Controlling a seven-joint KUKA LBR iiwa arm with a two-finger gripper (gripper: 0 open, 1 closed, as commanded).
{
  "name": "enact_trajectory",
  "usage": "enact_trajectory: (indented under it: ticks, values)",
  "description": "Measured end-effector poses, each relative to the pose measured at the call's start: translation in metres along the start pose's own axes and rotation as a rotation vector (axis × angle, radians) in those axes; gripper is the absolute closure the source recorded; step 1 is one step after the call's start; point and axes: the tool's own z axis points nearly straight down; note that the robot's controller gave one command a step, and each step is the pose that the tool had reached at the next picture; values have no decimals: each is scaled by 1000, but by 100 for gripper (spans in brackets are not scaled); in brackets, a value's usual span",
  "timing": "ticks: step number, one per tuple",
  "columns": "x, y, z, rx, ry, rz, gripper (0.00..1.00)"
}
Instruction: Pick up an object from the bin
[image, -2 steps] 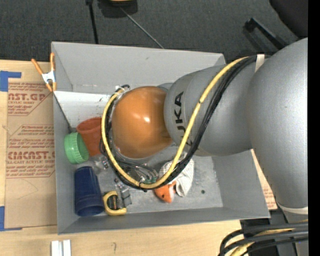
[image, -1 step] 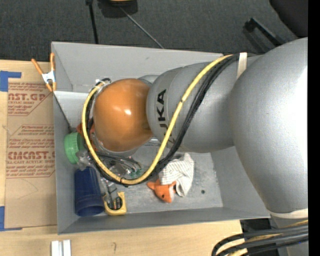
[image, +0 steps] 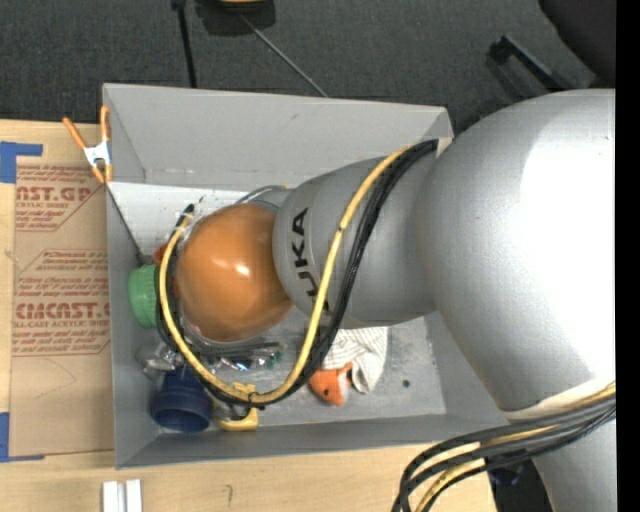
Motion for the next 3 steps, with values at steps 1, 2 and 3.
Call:
enact_trajectory:
  ticks: [1,2,3]
  values:
    - [1,-5,23,-7,11,-255,100]
    - [0,-6,22,-7,10,-253,100]
    - [1,-5,20,-8,12,-253,100]
